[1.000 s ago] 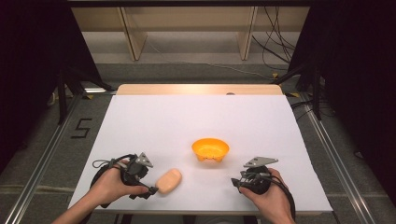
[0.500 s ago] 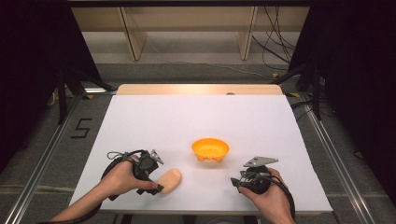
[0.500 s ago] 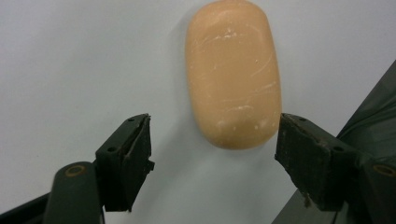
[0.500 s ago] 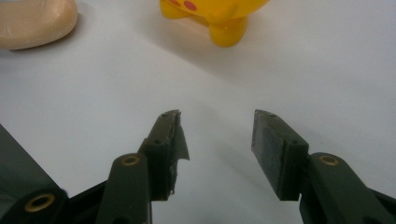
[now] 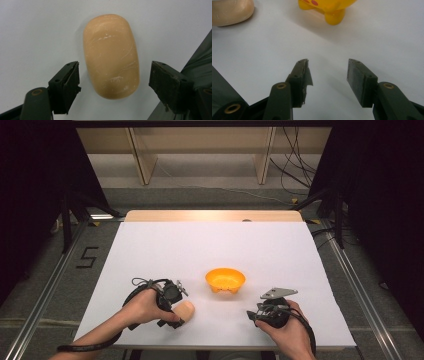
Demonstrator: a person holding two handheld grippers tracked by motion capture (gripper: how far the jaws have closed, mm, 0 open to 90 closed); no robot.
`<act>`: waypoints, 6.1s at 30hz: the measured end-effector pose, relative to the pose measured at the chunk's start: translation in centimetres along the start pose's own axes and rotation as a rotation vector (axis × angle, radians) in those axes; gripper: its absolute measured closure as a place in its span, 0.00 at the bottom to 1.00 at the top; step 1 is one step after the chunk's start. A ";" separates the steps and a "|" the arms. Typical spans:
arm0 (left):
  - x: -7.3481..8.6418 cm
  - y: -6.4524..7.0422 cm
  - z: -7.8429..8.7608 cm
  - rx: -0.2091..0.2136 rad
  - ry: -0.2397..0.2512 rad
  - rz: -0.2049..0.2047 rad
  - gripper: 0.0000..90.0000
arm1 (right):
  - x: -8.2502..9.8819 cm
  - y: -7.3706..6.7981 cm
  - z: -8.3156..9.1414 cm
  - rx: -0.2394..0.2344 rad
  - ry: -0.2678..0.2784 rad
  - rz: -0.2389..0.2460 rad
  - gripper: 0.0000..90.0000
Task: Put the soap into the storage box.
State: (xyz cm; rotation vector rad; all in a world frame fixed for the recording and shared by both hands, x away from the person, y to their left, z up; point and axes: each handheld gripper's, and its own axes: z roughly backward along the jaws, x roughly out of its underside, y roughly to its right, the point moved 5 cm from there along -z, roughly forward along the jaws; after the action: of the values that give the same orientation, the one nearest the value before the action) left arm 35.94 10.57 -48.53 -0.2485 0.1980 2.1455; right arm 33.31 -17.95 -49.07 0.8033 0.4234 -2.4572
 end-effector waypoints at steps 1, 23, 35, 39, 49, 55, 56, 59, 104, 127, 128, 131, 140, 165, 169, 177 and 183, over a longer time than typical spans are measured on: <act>-0.1 0.0 -0.1 -0.001 -0.009 -0.012 0.27 | 0.0 0.0 0.0 0.000 0.000 0.000 0.58; -1.3 -0.2 -1.5 -0.014 -0.068 0.006 0.27 | 0.0 0.1 -0.1 0.007 0.016 0.010 0.57; -1.8 -0.2 -2.0 -0.003 -0.093 0.021 0.28 | 0.0 0.0 0.0 0.003 0.007 -0.002 0.56; -1.6 -0.3 -2.2 -0.008 -0.114 0.029 0.30 | 0.0 0.0 0.0 0.002 0.008 -0.005 0.56; -1.7 -0.3 -2.5 -0.015 -0.125 0.018 0.32 | 0.0 0.0 0.0 0.002 0.006 -0.002 0.56; -1.6 -0.4 -2.8 -0.012 -0.136 0.028 0.31 | 0.0 0.0 0.0 0.000 0.003 -0.002 0.56; -1.6 -0.3 -2.8 -0.012 -0.136 0.032 0.31 | 0.0 0.0 -0.1 0.001 0.009 -0.005 0.56; -1.6 -0.2 -2.9 -0.013 -0.140 0.034 0.31 | 0.0 0.0 0.0 0.001 0.005 -0.003 0.56; -0.7 -0.4 -1.1 -0.013 -0.095 -0.218 0.36 | 0.0 0.2 0.0 0.009 0.023 0.000 0.56; -1.6 -0.9 0.0 -0.030 -0.047 -0.253 0.36 | -0.1 0.2 0.2 0.009 0.018 -0.005 0.55; -1.7 -0.9 0.0 -0.029 -0.046 -0.252 0.36 | -0.1 0.3 0.2 0.009 0.017 0.001 0.55; -1.9 -1.1 0.1 -0.034 -0.043 -0.261 0.36 | -0.1 0.3 0.1 0.010 0.026 0.001 0.55; -2.5 -1.0 0.5 -0.037 -0.013 -0.250 0.36 | -0.2 0.4 0.1 0.013 0.037 0.007 0.55; -3.7 -1.2 1.1 -0.047 0.048 -0.265 0.36 | -0.2 0.4 0.1 0.012 0.039 0.001 0.55; -3.9 -1.2 1.3 -0.049 0.066 -0.275 0.36 | -0.2 0.4 0.2 0.011 0.024 0.007 0.55; -4.3 -1.4 1.2 -0.049 0.096 -0.277 0.36 | -0.2 0.4 0.1 0.013 0.047 -0.001 0.55; -4.5 -1.4 1.4 -0.052 0.115 -0.277 0.36 | -0.2 0.4 0.1 0.014 0.048 -0.002 0.55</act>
State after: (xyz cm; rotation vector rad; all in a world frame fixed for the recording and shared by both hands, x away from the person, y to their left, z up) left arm 39.41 8.11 -46.14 -0.4061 0.1638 1.8645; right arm 33.66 -18.21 -48.91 0.8695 0.4252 -2.4499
